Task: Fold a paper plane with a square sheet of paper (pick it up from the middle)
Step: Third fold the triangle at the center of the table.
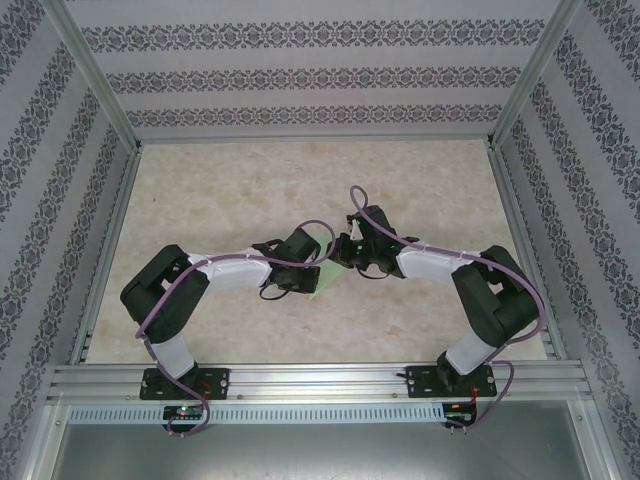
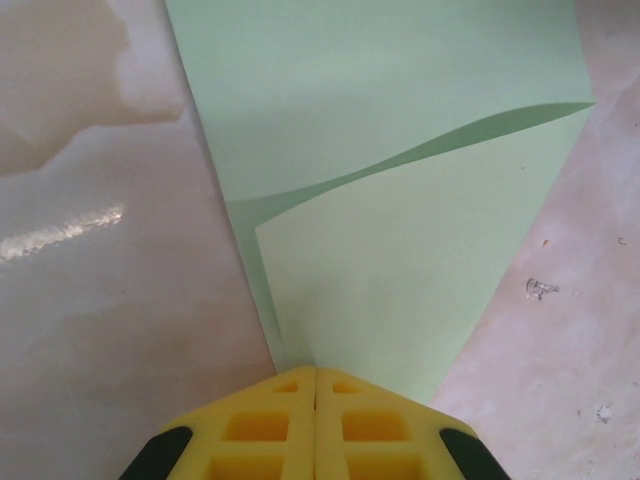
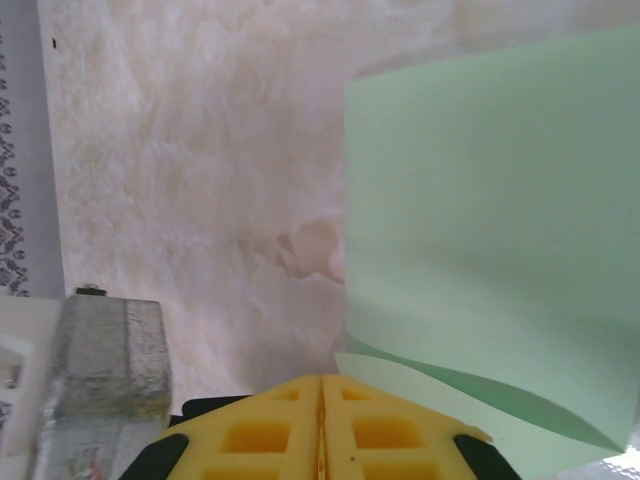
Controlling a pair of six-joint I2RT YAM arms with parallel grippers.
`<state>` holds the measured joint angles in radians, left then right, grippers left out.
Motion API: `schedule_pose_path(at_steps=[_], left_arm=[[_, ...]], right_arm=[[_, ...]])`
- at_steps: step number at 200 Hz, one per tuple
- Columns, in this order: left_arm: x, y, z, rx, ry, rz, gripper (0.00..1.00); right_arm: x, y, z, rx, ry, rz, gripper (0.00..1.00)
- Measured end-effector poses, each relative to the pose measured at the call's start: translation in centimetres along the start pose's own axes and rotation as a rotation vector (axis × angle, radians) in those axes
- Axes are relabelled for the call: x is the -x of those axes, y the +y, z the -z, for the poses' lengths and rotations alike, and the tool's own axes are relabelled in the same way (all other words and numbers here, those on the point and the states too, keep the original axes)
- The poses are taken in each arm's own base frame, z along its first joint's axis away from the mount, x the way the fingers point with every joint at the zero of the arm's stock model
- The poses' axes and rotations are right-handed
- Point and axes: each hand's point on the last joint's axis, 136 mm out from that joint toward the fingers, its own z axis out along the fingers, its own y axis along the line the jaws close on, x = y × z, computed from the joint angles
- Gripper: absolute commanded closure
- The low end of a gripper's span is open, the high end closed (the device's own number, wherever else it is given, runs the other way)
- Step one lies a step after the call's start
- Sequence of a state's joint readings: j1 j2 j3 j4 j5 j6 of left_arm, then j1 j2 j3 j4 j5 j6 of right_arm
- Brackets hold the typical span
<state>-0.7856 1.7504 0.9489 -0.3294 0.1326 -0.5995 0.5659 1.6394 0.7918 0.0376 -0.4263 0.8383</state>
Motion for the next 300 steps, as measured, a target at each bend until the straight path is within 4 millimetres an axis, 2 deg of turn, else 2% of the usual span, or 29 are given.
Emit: schedule_pose_path(at_steps=[66,124,166,192,227,257,276,300], left_arm=[[0.0,0.0,0.0,0.0,0.0,-0.008,0.93],[0.1,-0.2,0.3,-0.009,-0.003,-0.012,0.87],[0.6,-2.8,2.5,-0.129,-0.021,-0.026,0.85],[0.7,-4.1,2.9,-0.196,-0.012,-0.024,0.87],[0.1,-5.0,1.5,-0.246,0.049,0.002,0.9],[-1.1,-4.0,-0.1,-0.241,0.091,0.05,0.9],[-1.5,-2.8,-0.5,-0.227,0.1,0.086,0.9],[-1.5,-2.6,-0.6,-0.261,0.104,0.112,0.9]], right_arm=[[-2.1,-3.7,-3.1,-0.063,0.083,-0.052,0.94],[-1.9,-3.6,-3.4,-0.034,0.061,-0.044,0.94],[-1.8,-3.6,-3.4,-0.025,0.053,-0.05,0.94],[-1.8,-3.5,-3.4,-0.024,0.051,-0.049,0.94],[-1.8,-3.5,-3.4,-0.024,0.052,-0.049,0.94],[-1.8,-3.5,-3.4,-0.024,0.052,-0.049,0.94],[-1.8,-3.5,-3.4,-0.024,0.052,-0.049,0.94],[-1.8,-3.6,-3.5,-0.025,0.052,-0.049,0.94]])
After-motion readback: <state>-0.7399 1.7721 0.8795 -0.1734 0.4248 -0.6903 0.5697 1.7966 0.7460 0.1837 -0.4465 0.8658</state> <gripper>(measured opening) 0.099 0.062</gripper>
